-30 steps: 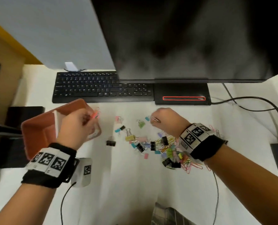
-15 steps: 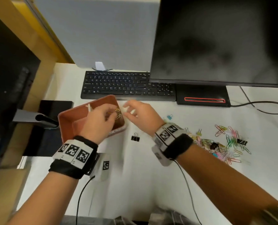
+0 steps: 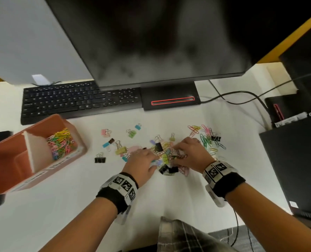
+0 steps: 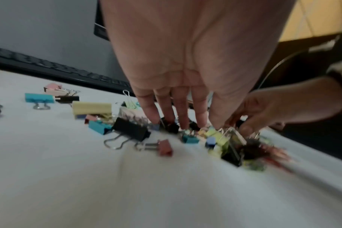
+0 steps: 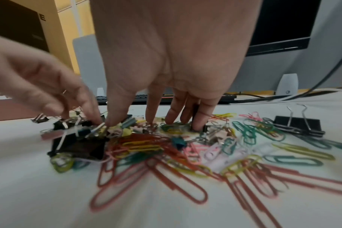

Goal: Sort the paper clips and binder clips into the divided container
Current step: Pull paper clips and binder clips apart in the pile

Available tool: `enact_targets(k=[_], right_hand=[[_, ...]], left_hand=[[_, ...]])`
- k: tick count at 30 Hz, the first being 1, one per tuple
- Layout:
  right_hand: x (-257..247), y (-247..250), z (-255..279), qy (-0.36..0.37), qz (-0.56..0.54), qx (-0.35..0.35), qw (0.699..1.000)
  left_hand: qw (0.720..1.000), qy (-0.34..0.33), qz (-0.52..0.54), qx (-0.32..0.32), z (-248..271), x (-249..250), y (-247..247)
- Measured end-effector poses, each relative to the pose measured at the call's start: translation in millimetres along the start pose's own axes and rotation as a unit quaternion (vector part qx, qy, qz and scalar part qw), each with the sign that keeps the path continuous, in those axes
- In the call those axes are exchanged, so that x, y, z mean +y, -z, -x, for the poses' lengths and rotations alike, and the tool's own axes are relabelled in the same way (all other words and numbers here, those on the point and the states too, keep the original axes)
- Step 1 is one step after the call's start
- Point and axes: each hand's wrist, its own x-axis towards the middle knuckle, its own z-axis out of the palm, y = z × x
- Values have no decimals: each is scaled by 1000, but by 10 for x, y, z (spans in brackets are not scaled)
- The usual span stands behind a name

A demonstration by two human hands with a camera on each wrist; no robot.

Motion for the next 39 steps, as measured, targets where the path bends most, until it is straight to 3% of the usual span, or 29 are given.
enact_targets(k=[6, 9, 13, 18, 22, 27, 31, 34, 36, 39], right_hand=[[364, 217, -123, 1, 26, 16, 1000], [388, 267, -130, 19, 18, 44, 999], [309, 251, -226, 52, 0, 43, 998], [337, 399, -500, -41, 69, 121, 989], [489, 510, -640, -130, 58, 74, 987], [530, 429, -633, -51, -11, 53, 997], [453, 331, -568, 3, -3, 8, 1000], [398, 318, -523, 26, -38, -24, 999], [374, 336, -493, 37, -53, -22, 998], [371, 357, -483, 38, 16, -26, 999]], left_hand=[[992, 95, -28, 83, 66, -144, -18], [989, 71, -10, 130, 34, -87, -35], [988, 46, 17, 144, -170, 120, -85], [990, 101, 4, 100, -510, 202, -102], [987, 137, 37, 82, -604, 191, -64], [961, 185, 110, 173, -550, 123, 152], [964, 161, 37, 210, -417, 44, 201], [980, 106, 5, 167, -353, 156, 83], [986, 115, -22, 119, -350, 204, -26], [984, 147, -36, 90, -409, 184, -137]])
